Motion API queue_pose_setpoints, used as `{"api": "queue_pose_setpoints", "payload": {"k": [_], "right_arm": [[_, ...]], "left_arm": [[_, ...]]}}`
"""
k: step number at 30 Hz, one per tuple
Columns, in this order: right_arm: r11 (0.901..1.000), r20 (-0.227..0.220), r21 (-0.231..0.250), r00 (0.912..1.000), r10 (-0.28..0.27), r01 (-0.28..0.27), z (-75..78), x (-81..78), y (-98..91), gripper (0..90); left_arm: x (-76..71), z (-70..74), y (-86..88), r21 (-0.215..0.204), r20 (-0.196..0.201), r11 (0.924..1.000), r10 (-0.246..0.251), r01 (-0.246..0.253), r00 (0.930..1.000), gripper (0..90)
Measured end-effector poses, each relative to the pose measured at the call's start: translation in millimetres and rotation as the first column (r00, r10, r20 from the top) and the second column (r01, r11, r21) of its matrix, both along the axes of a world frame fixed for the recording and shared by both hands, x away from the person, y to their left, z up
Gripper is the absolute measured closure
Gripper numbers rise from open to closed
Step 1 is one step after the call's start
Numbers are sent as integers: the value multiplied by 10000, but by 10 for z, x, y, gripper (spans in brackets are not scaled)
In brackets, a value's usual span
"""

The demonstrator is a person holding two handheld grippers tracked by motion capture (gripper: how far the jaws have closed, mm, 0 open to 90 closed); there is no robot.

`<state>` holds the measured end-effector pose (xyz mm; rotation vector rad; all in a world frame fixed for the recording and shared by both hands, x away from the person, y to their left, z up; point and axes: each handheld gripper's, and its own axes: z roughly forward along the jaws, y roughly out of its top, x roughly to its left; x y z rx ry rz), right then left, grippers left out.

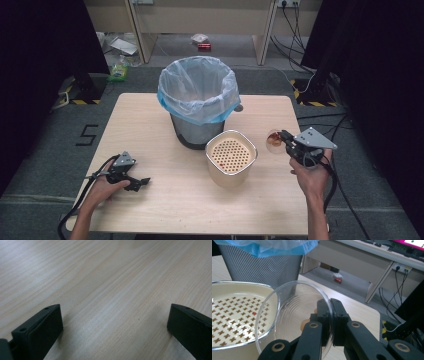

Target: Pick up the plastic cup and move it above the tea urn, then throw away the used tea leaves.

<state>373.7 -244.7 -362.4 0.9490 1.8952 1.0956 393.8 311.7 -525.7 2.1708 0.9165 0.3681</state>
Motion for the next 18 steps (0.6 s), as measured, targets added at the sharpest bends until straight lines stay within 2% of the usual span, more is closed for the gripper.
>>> {"api": "queue_pose_setpoints", "payload": {"k": [8,10,14,18], "right_arm": [[9999,492,-86,9987,133,-129,53,56,121,872],[10000,559,34,9984,88,-90,71,57,145,871],[9999,559,-24,9983,154,-153,92,61,193,871],[9996,795,-92,9965,260,-253,108,86,263,871]], "left_arm": [[0,0,0,0,-1,10000,2,-2,10000,0],[0,0,0,3,1,10000,1,-1,10000,0],[0,0,0,1,0,10000,1,-1,10000,0],[0,0,0,2,1,10000,0,0,10000,0]]}}
